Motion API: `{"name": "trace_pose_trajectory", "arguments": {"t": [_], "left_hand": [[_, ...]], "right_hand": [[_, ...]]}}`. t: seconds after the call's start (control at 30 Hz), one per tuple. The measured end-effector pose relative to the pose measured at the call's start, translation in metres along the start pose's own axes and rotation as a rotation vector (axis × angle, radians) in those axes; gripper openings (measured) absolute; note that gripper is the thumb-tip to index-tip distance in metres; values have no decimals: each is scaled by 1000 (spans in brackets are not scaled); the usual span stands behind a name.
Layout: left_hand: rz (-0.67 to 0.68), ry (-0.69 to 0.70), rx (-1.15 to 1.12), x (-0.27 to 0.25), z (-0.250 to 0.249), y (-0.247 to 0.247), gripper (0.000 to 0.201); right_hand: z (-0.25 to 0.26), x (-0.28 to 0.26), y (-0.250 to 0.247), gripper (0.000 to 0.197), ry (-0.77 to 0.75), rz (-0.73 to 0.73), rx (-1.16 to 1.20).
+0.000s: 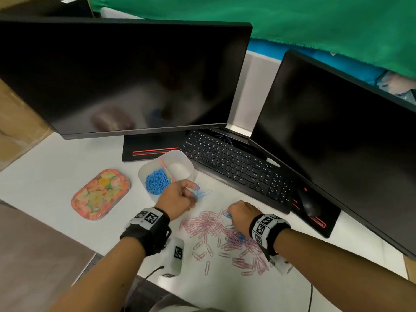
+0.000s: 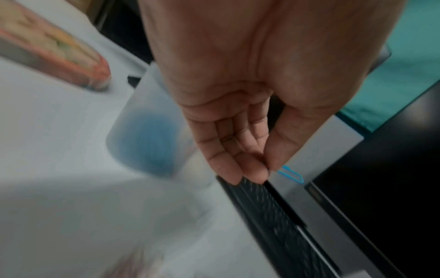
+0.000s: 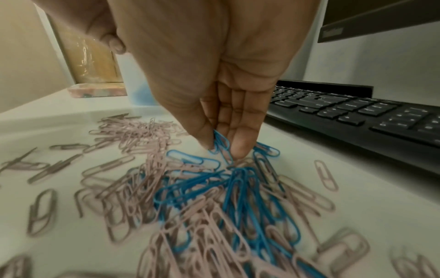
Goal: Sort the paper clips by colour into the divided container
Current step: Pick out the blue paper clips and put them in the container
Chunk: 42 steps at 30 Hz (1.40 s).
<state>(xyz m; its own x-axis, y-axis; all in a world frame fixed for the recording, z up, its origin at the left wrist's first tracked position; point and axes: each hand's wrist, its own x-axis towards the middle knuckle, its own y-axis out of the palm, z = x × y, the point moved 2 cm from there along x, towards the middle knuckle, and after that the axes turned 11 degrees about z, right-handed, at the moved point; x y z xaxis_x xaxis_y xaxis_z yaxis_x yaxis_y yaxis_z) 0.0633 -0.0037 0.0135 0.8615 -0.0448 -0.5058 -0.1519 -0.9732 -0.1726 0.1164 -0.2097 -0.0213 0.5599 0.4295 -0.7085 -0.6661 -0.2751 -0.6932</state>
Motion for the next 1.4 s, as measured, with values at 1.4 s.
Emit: {"name": "trace_pose_trajectory", "arguments": {"t": [1.4], "left_hand": [[195,91,833,36,-4,74,24]], "right_hand": [[-47,-25,-21,24,153,-238,562]]}}
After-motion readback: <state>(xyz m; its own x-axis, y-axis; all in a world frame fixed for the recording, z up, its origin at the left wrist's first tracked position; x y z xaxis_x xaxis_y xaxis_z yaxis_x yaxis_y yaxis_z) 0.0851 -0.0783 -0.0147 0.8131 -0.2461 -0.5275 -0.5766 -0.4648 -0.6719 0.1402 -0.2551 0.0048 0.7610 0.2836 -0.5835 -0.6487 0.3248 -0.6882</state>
